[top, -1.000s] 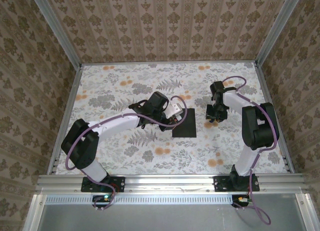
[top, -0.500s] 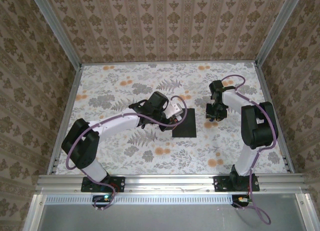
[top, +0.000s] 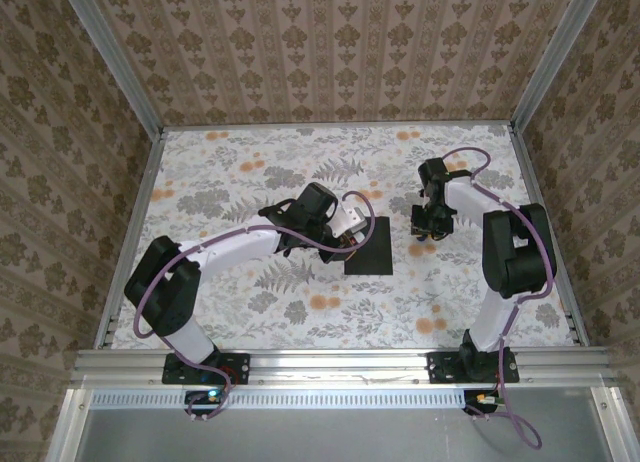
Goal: Place the letter into the envelope and seal it
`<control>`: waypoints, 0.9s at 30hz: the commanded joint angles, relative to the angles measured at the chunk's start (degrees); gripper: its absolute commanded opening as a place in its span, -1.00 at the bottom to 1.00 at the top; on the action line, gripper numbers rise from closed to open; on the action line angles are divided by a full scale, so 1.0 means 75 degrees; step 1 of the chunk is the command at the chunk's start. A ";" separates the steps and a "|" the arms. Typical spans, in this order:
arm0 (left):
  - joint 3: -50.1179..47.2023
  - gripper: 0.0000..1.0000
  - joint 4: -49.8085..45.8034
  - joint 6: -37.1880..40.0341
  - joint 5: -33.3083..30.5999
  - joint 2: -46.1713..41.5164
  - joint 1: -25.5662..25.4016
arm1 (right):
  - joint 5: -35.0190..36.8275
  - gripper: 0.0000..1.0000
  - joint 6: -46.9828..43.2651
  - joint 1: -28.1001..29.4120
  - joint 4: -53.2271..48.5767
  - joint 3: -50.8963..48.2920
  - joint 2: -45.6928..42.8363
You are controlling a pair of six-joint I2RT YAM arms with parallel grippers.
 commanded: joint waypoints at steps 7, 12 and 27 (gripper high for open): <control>0.0569 -1.00 -0.0724 0.0584 0.0794 0.0363 0.0049 | -0.1603 -0.42 -0.0654 0.0013 -0.0971 0.0393 -0.1040; 0.0650 -1.00 -0.1076 0.0977 0.0884 0.0347 0.0033 | -0.3263 -0.40 -0.0859 -0.0145 -0.1345 0.0572 -0.1215; 0.0899 -1.00 -0.1872 0.1967 0.1011 0.0306 0.0052 | -0.6561 -0.39 -0.1047 -0.0184 -0.1175 0.0294 -0.1436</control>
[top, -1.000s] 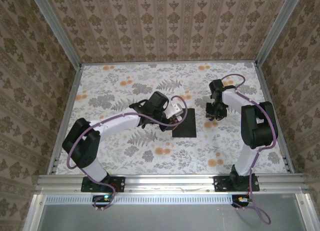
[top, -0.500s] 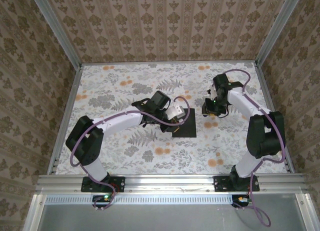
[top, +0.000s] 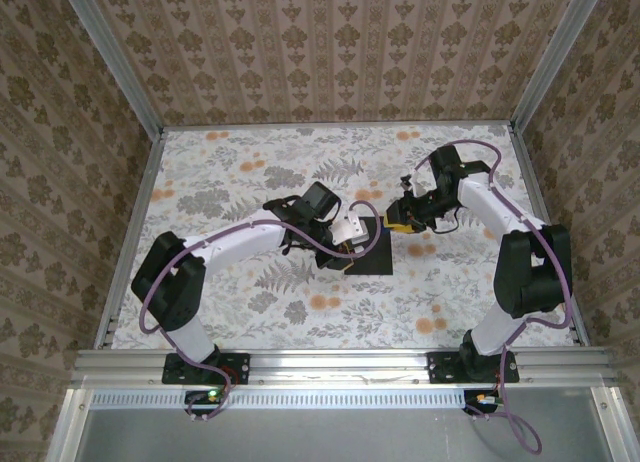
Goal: Place the letter into the envelope and seal it
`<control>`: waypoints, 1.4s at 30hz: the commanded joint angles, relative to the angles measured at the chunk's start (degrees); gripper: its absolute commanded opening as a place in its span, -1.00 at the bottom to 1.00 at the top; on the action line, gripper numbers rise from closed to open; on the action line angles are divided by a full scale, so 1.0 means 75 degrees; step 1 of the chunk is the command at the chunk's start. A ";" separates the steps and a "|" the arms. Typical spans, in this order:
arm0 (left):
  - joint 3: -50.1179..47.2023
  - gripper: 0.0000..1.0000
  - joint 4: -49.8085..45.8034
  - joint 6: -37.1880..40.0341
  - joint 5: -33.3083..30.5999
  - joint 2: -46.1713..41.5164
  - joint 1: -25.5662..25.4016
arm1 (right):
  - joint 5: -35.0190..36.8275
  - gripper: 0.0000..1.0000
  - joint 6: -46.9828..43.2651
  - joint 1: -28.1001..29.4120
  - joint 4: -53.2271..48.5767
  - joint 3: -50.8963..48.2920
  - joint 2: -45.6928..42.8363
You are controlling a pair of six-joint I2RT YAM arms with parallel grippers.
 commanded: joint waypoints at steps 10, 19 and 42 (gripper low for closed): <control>0.0261 -1.00 -0.0084 0.0271 0.0289 -0.0114 0.0092 | -0.1728 -0.39 0.0030 -0.0017 0.0209 -0.0832 -0.0657; 0.0366 -1.00 0.0094 0.0167 0.0369 -0.0119 0.0190 | -0.2246 -0.38 0.0157 0.0059 0.0492 -0.1192 -0.0821; 0.0683 -1.00 0.0376 -0.0060 0.0445 0.0085 0.0214 | -0.2422 -0.36 0.0404 0.0229 0.0865 -0.1213 -0.0623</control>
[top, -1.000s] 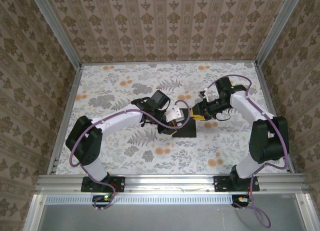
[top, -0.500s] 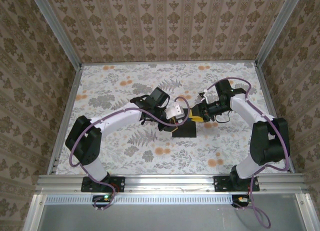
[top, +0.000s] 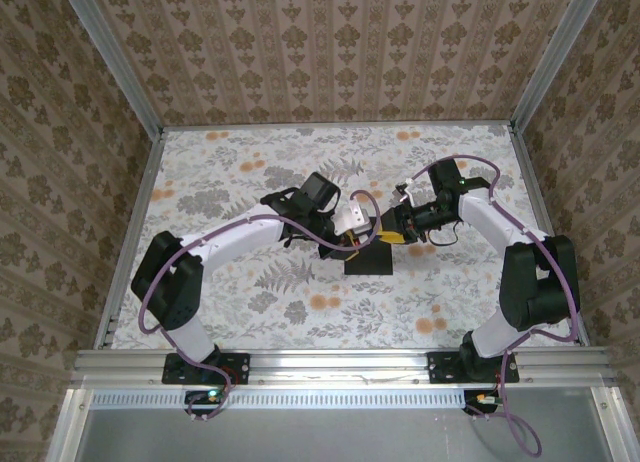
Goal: Place the letter into the envelope and seal it
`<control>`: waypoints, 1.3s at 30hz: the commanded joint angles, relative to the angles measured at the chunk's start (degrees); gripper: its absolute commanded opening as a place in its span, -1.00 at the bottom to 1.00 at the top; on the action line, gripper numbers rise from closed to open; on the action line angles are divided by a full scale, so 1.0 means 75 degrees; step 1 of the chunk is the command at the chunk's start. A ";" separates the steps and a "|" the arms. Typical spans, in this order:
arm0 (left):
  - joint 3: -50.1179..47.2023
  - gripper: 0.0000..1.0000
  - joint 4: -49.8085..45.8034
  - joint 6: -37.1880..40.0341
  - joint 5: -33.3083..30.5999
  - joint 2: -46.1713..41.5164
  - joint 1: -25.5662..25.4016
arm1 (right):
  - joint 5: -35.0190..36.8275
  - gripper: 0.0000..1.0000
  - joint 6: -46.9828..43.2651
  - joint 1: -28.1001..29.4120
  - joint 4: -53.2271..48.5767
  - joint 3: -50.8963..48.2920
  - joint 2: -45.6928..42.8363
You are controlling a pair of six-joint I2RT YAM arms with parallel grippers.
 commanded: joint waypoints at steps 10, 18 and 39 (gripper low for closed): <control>0.0418 -1.00 0.0043 -0.0083 0.0205 0.0096 0.0080 | -0.0281 -0.36 -0.0021 0.0060 -0.0044 0.0026 0.0044; 0.0483 -1.00 0.0031 -0.0128 0.0268 0.0183 0.0074 | -0.0402 -0.36 0.0005 0.0060 0.0035 0.0037 0.0034; 0.0545 -1.00 0.0156 -0.0292 0.0476 0.0032 0.0063 | -0.0271 -0.36 0.0043 0.0177 0.0105 0.0073 0.0281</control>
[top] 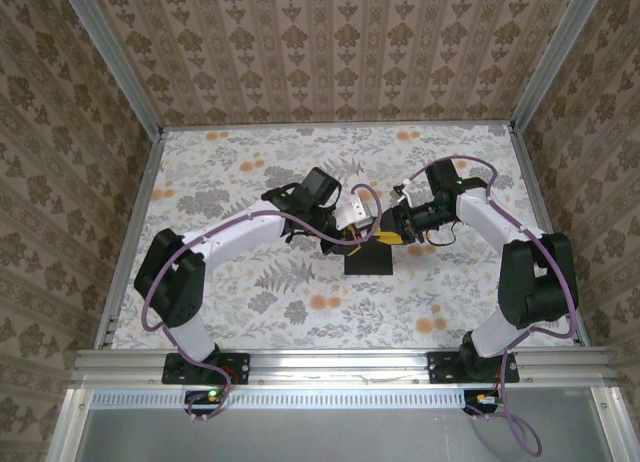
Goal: Place the letter into the envelope and seal it
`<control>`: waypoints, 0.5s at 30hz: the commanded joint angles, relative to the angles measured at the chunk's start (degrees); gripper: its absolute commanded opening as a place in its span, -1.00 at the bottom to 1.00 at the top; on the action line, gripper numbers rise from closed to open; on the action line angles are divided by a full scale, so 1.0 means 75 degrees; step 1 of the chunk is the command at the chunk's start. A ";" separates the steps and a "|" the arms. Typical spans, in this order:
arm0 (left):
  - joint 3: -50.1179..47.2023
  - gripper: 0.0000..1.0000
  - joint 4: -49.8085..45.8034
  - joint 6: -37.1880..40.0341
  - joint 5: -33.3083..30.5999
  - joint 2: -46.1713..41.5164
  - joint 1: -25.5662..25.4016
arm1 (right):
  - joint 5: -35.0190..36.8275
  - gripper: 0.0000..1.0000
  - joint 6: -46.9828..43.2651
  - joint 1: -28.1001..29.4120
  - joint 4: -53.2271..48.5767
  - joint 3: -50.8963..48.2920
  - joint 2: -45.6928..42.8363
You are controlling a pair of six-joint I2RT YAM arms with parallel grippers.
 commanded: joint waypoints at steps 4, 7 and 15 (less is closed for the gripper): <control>0.0215 -1.00 0.0185 -0.0146 0.0470 -0.0137 -0.0009 | -0.0023 -0.37 0.0052 0.0072 0.0031 0.0128 0.0163; 0.0169 -1.00 0.0137 -0.0130 0.0488 -0.0158 -0.0022 | 0.0016 -0.37 0.0054 0.0060 -0.0025 0.0194 0.0144; -0.0038 -1.00 -0.0002 -0.0037 0.0668 -0.0367 -0.0046 | 0.0024 -0.37 -0.0089 -0.0033 -0.0276 0.0430 0.0140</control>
